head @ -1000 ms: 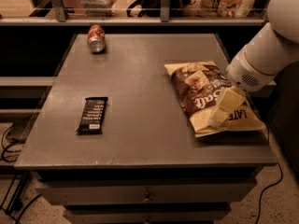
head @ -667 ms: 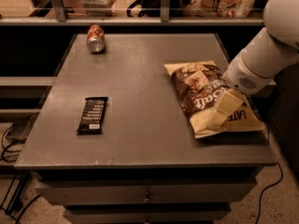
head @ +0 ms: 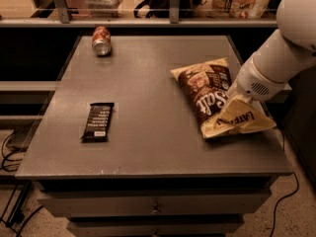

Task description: Move brown chip bag near coke can

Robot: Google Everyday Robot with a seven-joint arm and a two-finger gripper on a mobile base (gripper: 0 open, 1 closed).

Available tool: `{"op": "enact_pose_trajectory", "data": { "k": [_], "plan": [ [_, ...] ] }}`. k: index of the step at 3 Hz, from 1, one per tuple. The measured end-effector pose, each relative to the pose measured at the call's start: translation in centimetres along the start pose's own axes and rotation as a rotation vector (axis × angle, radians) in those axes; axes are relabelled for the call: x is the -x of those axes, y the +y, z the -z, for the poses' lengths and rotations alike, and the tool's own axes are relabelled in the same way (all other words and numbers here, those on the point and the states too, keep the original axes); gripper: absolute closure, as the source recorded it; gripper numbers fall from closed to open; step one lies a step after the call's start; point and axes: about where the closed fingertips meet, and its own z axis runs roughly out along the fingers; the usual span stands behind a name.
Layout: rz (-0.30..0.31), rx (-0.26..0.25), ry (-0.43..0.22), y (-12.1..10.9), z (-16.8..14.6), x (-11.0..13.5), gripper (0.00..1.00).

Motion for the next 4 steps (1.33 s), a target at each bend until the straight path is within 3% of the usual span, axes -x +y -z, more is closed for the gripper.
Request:
{"op": "enact_pose_trajectory", "data": {
  "k": [1, 2, 3, 4],
  "plan": [
    [0.023, -0.028, -0.023, 0.0, 1.6, 1.1, 0.87],
    [0.057, -0.062, -0.070, -0.1, 4.0, 2.8, 1.00],
    [0.099, -0.085, -0.132, -0.2, 6.5, 5.2, 1.00],
    [0.180, -0.148, -0.211, -1.4, 10.9, 9.4, 1.00]
  ]
}}
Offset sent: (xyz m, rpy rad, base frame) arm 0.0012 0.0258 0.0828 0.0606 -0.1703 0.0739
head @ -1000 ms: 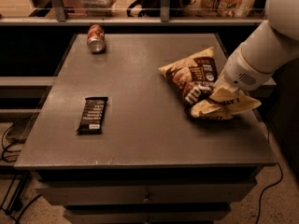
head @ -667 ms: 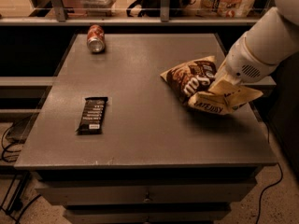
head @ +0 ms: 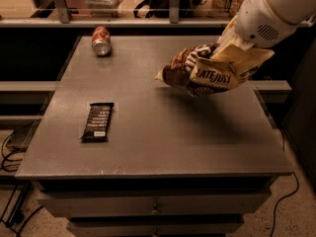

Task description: Move brown chip bag near coke can

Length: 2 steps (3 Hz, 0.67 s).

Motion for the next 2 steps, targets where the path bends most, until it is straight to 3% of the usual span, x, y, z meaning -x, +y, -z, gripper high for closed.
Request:
{"op": "enact_pose_trajectory", "data": {
  "k": [2],
  "plan": [
    [-0.028, -0.010, -0.010, -0.2, -1.1, 0.5, 1.00]
  ]
}}
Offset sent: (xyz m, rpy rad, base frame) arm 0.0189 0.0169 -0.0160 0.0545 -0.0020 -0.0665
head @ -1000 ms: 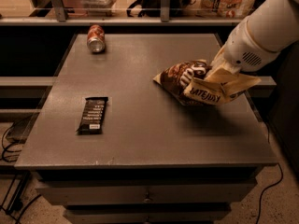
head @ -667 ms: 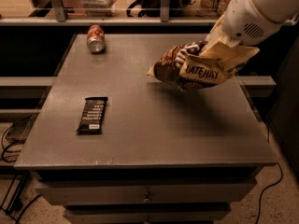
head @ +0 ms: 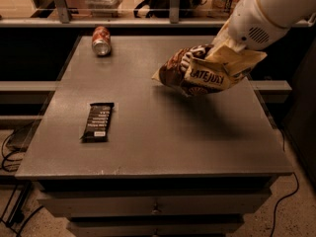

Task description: Move brown chip bag near coke can

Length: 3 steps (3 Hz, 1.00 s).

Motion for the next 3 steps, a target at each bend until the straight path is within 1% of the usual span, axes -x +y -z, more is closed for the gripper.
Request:
{"op": "enact_pose_trajectory", "data": {
  "k": [1, 2, 3],
  "plan": [
    [0.007, -0.011, -0.045, -1.6, -2.2, 2.4, 1.00],
    [0.005, -0.010, -0.093, -4.1, -4.9, 4.9, 1.00],
    [0.003, -0.005, -0.122, -6.6, -8.1, 7.3, 1.00]
  ]
}}
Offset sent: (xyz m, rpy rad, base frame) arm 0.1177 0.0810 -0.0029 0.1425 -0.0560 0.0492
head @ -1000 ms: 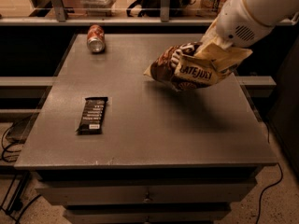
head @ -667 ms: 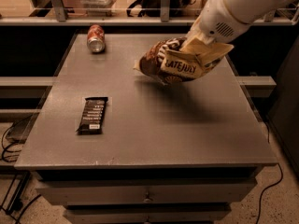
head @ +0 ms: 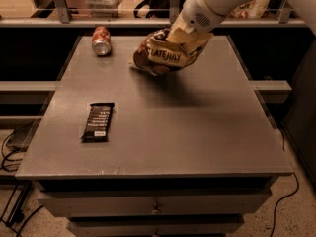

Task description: Move brown chip bag near coke can

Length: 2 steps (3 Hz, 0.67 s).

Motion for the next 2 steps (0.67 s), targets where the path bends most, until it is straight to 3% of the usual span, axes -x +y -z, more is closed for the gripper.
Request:
{"op": "enact_pose_trajectory", "data": {
  "k": [2],
  "plan": [
    [-0.003, 0.002, -0.040, -3.3, -6.2, 3.4, 1.00]
  ]
}}
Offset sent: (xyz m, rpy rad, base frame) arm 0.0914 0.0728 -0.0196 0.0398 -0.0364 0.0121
